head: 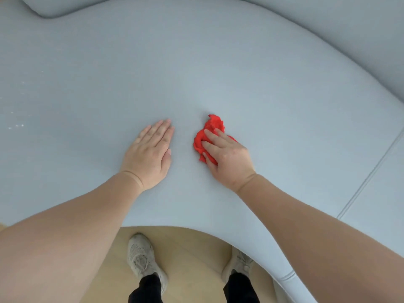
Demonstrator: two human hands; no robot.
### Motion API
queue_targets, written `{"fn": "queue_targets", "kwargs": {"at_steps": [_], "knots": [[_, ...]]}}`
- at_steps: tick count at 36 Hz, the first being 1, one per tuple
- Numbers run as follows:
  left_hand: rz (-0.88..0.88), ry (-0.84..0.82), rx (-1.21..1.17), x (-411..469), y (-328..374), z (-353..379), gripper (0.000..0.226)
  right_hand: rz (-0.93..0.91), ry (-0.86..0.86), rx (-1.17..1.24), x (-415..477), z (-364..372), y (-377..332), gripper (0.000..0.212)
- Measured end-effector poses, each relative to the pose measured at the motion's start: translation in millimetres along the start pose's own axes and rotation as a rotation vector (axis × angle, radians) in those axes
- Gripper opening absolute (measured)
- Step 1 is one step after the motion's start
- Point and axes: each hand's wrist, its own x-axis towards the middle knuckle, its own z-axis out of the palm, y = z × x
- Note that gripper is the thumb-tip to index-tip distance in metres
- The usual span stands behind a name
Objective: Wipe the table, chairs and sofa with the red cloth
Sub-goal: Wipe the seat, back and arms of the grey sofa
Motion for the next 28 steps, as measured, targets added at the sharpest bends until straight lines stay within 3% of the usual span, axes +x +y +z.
{"fn": "queue_targets", "kwargs": {"at_steps": [14,23,28], "knots": [[-0.132,0.017,-0.022,-53.6,-38.6,-6.0,0.056,-0.213,-0.092,-0.084,-87.4,28.8,-73.7,0.033],[-0.141,0.018,-0.013,-49.7,-65.2,-7.1,0.057,-0.439,-0.176,-0.137,-65.2,35.5,-79.1,0.034],[-0.170,0.041,-0.034,-34.7,-74.6,-5.3,0.057,-0.464,-0.178,-0.146,-50.6,39.5,-77.0,0.032]]}}
